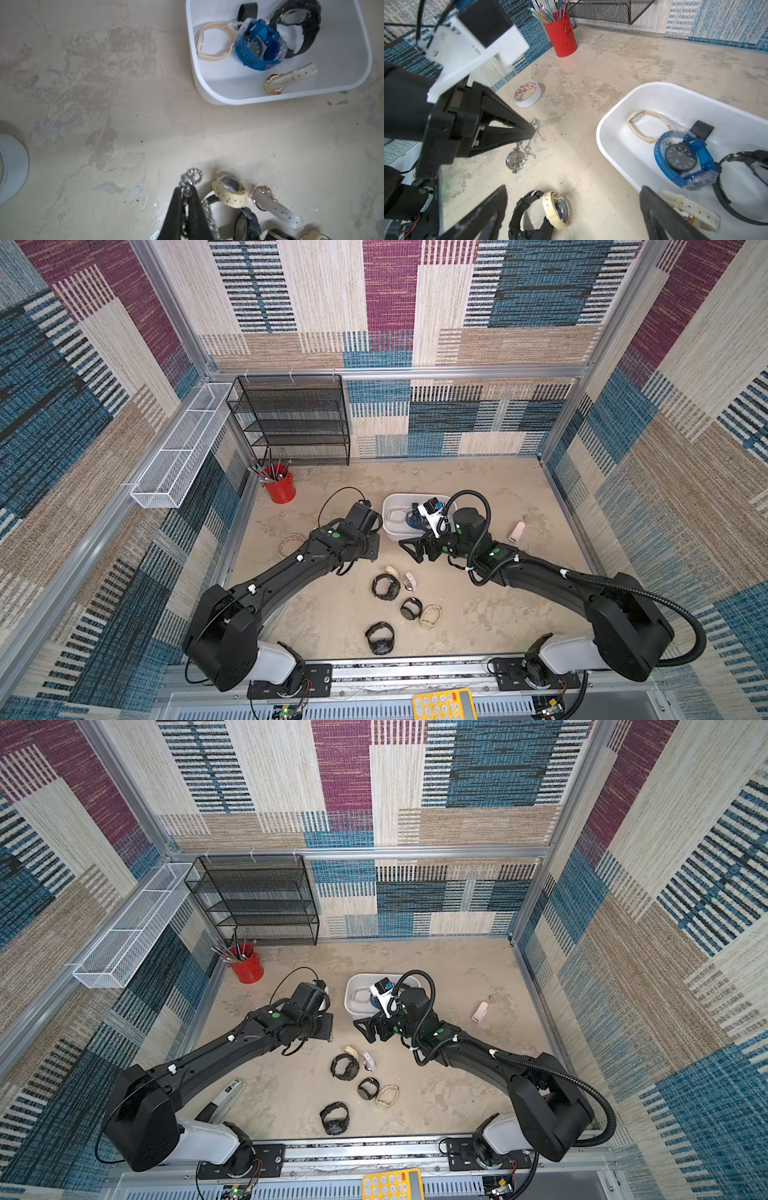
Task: Put the watch into the storage box
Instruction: Pick up the item at the center of the board, then place the storage box down.
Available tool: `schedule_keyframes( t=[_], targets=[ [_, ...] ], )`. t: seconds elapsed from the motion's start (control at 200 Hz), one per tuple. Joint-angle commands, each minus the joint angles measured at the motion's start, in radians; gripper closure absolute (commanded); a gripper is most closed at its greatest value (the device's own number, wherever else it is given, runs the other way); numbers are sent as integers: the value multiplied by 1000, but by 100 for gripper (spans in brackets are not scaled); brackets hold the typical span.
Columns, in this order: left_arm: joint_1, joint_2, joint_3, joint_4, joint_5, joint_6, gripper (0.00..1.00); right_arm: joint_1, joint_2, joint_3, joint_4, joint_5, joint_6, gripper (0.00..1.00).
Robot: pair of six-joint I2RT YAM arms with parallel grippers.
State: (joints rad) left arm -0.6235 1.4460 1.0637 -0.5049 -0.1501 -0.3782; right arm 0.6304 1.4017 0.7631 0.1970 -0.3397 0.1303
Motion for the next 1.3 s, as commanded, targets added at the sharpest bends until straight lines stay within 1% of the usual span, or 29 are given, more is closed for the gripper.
schedule_keyframes(
  t=[0.0, 0.125, 0.245, 0.285, 0.385, 0.656, 0.951, 1.297],
  targets=[
    [1, 38, 53, 49, 18, 65, 100, 2, -12, -14, 34, 27, 13, 0],
    [1, 108, 127, 69, 39, 93, 100, 2, -19, -27, 41, 60, 40, 0],
    [1, 176, 194, 76, 72, 99, 100, -1, -30, -33, 32, 173, 101, 0],
    [1, 196, 210, 83, 85, 99, 100, -1, -36, -36, 34, 193, 116, 0],
    [1, 244, 252, 96, 102, 105, 100, -3, -49, -45, 60, 198, 134, 0],
    [1, 341, 348, 100, 96, 129, 100, -3, -44, -44, 42, 237, 144, 0],
    [1, 459, 440, 100, 49, 164, 100, -6, -44, -51, 38, 256, 161, 0],
    [2, 599, 570, 57, -4, 214, 100, -8, -63, -65, 38, 268, 167, 0]
  ],
)
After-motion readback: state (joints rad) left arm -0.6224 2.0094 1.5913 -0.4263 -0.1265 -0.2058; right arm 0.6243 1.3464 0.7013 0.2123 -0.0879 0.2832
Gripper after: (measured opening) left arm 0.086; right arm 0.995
